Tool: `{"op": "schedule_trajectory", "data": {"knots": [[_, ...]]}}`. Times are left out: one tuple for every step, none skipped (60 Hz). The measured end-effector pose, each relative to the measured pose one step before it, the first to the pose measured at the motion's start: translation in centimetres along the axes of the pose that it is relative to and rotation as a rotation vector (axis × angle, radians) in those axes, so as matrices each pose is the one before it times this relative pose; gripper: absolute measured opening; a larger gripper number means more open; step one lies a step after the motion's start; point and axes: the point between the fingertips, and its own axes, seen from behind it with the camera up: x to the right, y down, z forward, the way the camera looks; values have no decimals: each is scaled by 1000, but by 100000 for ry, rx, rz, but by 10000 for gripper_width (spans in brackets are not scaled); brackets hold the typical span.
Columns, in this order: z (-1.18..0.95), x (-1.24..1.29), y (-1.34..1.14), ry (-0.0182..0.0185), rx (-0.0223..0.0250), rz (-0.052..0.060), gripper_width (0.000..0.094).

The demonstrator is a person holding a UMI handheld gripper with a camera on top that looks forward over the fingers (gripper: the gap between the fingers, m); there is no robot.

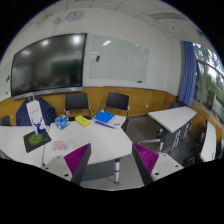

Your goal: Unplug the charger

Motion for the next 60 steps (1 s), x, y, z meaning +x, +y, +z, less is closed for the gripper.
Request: {"op": "schedule_trajectory", "data": {"knots": [[32, -58, -62, -265, 226, -287, 855], [33, -122, -23, -404, 79, -244, 856], [26, -206, 26, -585, -116, -239, 854], [32, -278, 49, -674, -238, -202, 855], [65, -167, 124, -671, -219, -182, 853], [124, -1266, -142, -358, -365, -189, 851], [21, -449, 43, -741, -295, -174, 850], [-6, -441, 37, -751, -270, -281, 852], [28, -453, 18, -760, -170, -379, 852], [327, -40, 258, -1029, 18, -321, 851], [17, -789, -29, -439, -162, -551, 851], [6, -407, 11, -675, -102, -536, 854], [15, -425, 39, -649, -97, -515, 853], [44, -460, 44, -709, -110, -529, 855], [41, -498, 66, -752, -163, -499, 854], [62, -494, 87, -887, -249, -501, 855], [211, -300, 179, -1132, -190, -503, 853], [339, -1010, 153, -552, -318, -483, 852], [157, -595, 74, -991, -259, -349, 856], [102, -685, 77, -997, -286, -268, 857], [113, -676, 80, -962, -234, -285, 857], [169, -683, 80, -864, -211, -350, 857], [191, -721, 79, -854, -171, -364, 856], [87, -435, 267, -1011, -21, -330, 853], [223, -659, 85, -837, -211, -420, 856], [210, -656, 130, -879, -345, -507, 854], [246, -678, 130, -878, -405, -472, 854], [339, -584, 271, -966, -191, -313, 853], [265, -646, 159, -834, -298, -270, 853], [260, -693, 137, -935, -265, -227, 854], [271, -711, 164, -1005, -334, -276, 852], [277, -717, 168, -1036, -403, -307, 852], [293, -707, 162, -984, -445, -339, 854], [383, -734, 372, -1074, -372, -195, 856], [284, -728, 212, -991, -436, -313, 856], [338, -736, 214, -1011, -408, -333, 856], [338, -717, 204, -985, -393, -321, 853], [390, -724, 196, -1015, -330, -292, 852], [638, -675, 267, -1072, -272, -216, 849], [362, -580, 270, -981, -189, -222, 854], [426, -604, 219, -871, -166, -184, 856], [417, -562, 190, -743, -32, -181, 854], [442, -510, 187, -659, 15, -191, 856], [460, -482, 183, -582, 44, -251, 855], [584, -510, 123, -482, 138, -220, 855], [496, -418, 134, -394, 238, -281, 853], [501, -322, 135, -196, 276, -254, 853], [529, -275, 152, -32, 285, -230, 853], [543, -185, 151, 58, 278, -235, 854], [621, -225, 166, 104, 244, -186, 852], [544, -167, 192, 182, 152, -119, 853], [567, -143, 191, 201, 173, -8, 853], [550, -121, 208, 159, 189, 59, 853], [574, -139, 216, 124, 189, 94, 853], [610, -134, 197, -12, 133, 142, 854], [897, -202, 191, -12, 110, 92, 856], [720, -35, 170, -245, 58, 302, 853], [661, -141, 194, -100, 88, 333, 851], [699, -120, 238, -171, 67, 329, 852], [726, -112, 235, -200, 113, 274, 855]]}}
